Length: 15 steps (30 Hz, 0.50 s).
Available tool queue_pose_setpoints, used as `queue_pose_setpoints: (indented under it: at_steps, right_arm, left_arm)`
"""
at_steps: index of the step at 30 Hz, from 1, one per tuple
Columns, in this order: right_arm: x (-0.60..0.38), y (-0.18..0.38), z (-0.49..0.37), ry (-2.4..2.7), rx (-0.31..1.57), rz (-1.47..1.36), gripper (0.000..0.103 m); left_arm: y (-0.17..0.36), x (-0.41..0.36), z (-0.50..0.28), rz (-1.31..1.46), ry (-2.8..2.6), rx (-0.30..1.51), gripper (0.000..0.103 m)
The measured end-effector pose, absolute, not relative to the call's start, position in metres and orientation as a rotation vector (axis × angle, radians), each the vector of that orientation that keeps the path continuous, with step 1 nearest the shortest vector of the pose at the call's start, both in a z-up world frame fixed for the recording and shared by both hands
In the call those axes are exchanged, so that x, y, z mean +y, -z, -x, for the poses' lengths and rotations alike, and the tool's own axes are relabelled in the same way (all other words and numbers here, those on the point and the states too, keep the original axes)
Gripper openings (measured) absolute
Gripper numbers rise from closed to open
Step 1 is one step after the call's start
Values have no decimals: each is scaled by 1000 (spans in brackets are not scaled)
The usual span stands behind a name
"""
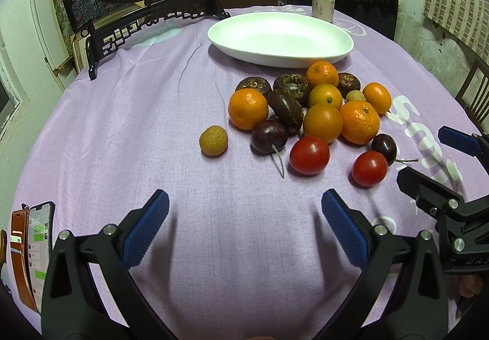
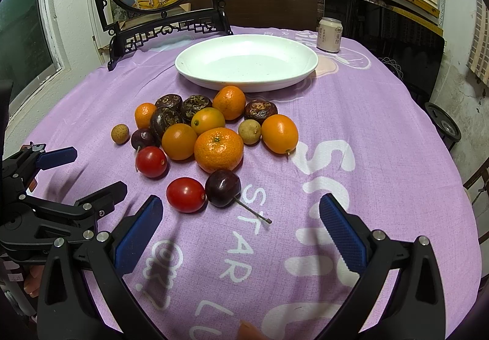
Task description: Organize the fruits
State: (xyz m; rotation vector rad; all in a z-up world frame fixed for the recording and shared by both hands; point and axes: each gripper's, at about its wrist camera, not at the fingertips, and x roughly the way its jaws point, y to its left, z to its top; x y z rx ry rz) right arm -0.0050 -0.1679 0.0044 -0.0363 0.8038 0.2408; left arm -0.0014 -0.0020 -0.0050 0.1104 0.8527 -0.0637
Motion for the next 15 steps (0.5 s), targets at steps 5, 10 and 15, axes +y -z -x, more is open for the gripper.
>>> queue_pose_setpoints:
  at_steps: [5,10,15]
  right_arm:
    - [-168,-5,5,-241,804,36,102]
    - [-168,-5,5,-241,804,36,102]
    - [-169,-5,5,-241,804,36,102]
  left_arm:
    - [5,-2,1,-110,64,853,101]
    - [5,-2,2,-111,63,854,101]
    - [7,-1,4,-111,63,856,101]
